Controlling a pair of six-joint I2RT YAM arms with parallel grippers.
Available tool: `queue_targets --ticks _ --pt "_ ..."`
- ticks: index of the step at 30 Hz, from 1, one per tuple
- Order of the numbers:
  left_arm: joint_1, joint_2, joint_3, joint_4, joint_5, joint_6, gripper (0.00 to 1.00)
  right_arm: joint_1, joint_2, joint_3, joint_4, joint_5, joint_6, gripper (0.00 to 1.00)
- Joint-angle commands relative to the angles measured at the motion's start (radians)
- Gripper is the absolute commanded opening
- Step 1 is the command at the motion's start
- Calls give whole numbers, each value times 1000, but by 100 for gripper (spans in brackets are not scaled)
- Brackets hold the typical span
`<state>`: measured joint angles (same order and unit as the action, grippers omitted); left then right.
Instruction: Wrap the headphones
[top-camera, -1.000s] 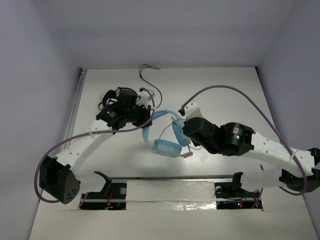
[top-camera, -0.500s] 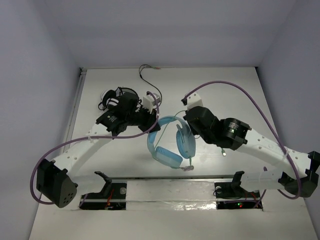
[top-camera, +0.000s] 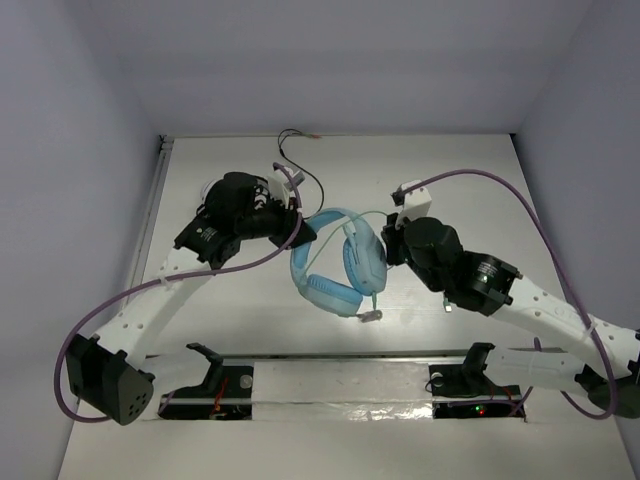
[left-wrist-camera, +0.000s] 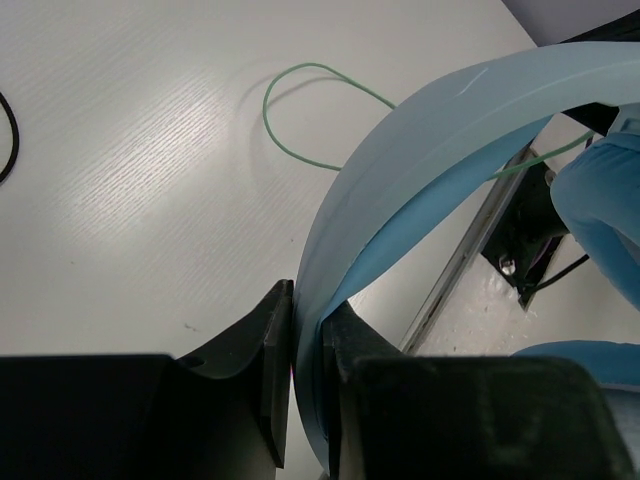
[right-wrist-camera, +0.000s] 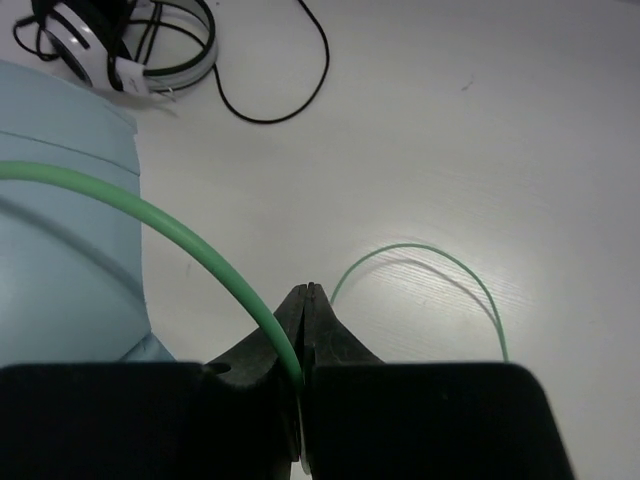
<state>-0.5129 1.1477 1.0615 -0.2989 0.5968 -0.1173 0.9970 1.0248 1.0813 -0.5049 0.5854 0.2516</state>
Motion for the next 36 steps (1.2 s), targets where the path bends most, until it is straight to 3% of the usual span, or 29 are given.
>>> queue_targets --ticks 1,9,13,24,29,36 --pt "20 -26 55 110 104 -93 0 -21 -20 -55 234 -82 55 4" --pt "102 -43 46 201 209 -163 0 -21 -37 -150 374 -130 81 5" --pt "134 -49 35 280 282 -234 0 -31 -63 -214 483 -171 103 18" --pt "134 -55 126 192 164 -263 0 -132 -52 -402 876 -355 75 52" --pt "134 -63 167 161 152 -280 0 -239 -17 -481 1020 -491 60 60" --pt "143 -60 219 162 176 -332 0 -308 152 -482 1157 -558 54 66"
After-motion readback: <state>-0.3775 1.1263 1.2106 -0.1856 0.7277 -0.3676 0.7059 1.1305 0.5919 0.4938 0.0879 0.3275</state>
